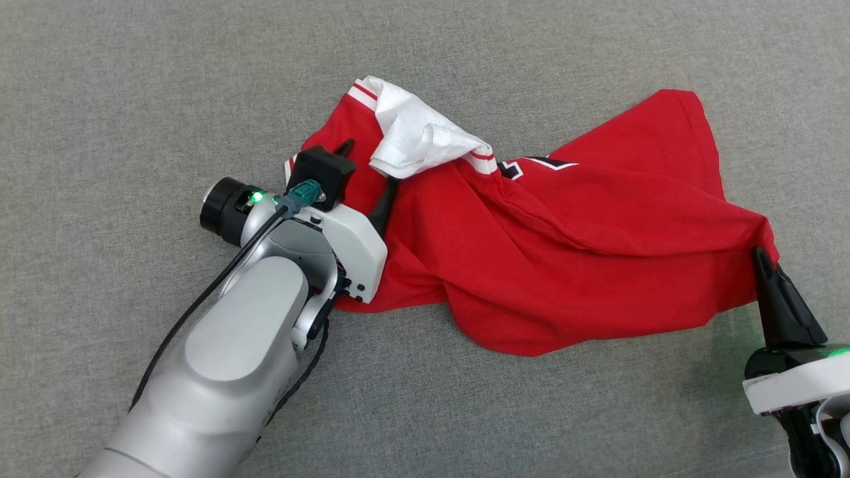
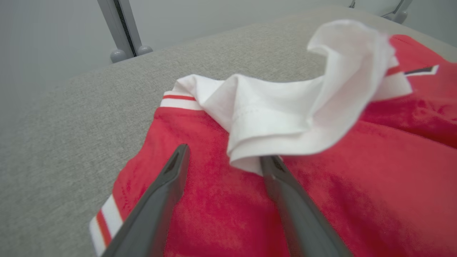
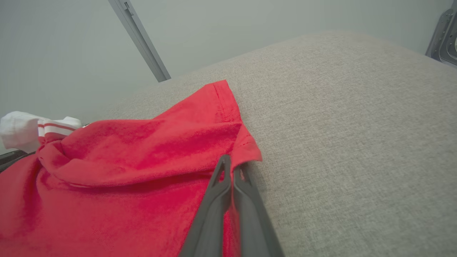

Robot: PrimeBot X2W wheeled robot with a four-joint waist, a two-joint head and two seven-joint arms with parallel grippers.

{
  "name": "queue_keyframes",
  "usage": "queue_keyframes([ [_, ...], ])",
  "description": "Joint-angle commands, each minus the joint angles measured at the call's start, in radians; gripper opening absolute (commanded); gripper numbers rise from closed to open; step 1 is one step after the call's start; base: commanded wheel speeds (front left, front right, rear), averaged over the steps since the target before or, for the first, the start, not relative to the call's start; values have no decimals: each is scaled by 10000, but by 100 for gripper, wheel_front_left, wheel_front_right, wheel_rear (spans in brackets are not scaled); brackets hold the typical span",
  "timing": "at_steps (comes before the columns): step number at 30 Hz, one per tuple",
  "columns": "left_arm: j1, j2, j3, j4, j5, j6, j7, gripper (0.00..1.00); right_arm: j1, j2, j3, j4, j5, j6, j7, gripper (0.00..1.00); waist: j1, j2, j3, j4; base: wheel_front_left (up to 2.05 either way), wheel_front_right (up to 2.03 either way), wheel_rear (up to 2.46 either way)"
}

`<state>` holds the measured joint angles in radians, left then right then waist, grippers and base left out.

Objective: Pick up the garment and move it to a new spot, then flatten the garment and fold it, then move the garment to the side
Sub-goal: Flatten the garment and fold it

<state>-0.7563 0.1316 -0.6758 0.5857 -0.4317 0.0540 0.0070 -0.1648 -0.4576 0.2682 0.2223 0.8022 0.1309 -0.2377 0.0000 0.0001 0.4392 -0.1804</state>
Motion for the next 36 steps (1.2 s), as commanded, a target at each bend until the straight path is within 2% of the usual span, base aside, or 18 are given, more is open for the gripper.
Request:
queue_keyframes([
  [1, -304, 140, -48, 150, 189, 19, -141, 0, -188, 45, 48, 60, -23, -5, -97, 0, 0, -1, 31, -23, 0, 0, 0],
  [6, -716, 484, -258, 89, 738, -7, -1095, 0, -354, -127, 2, -11, -147, -5, -195, 0, 0, -1, -125, 77, 0, 0, 0],
  [10, -1011, 1059, -319, -331, 1171, -20, -1668, 0, -456, -428, -255, -339, -286, -5, -221, 0, 0, -1, -559, 305, 0, 0, 0],
  [15, -1499, 2112, -188, -1333, 1448, -193, -1541, 0, -822, -1109, -436, -1061, -440, -5, 86, 0, 0, -1, -1204, 552, 0, 0, 0],
  [16, -1499, 2112, -188, -1333, 1448, -193, -1541, 0, -822, -1109, -436, -1061, -440, -5, 86, 0, 0, -1, -1204, 552, 0, 0, 0],
  [19, -2005, 3130, -63, -2225, 1765, -351, -968, 0, -1520, -1557, -458, -1565, -603, -5, 685, 0, 0, -1, -1422, 587, 0, 0, 0],
  [22, -2710, 4203, 227, -2989, 1939, -590, -179, 0, -2663, -1905, -439, -1828, -817, -5, 1411, 0, 0, -1, -1465, 569, 0, 0, 0],
  [26, -3895, 5159, 777, -3466, 1890, -882, 788, 0, -4766, -1972, -143, -1552, -1136, -6, 2633, 0, 0, -1, -1207, 591, 0, 0, 0],
  [31, -6108, 5386, 946, -2759, 2105, -1407, 1236, 0, -8182, -1533, 917, -488, -1622, -12, 3943, 0, 0, -1, -175, 667, 0, 0, 0],
  [34, -7774, 5142, 816, -1859, 2663, -1549, 575, 0, -10364, -1032, 1246, 776, -2071, -14, 3995, 0, 0, -1, 554, 690, 0, 0, 0],
  [36, -8853, 4913, 747, -1194, 3166, -1406, -146, 0, -11622, -645, 1289, 1685, -2538, -12, 3602, 0, 0, -1, 1008, 722, 0, 0, 0],
])
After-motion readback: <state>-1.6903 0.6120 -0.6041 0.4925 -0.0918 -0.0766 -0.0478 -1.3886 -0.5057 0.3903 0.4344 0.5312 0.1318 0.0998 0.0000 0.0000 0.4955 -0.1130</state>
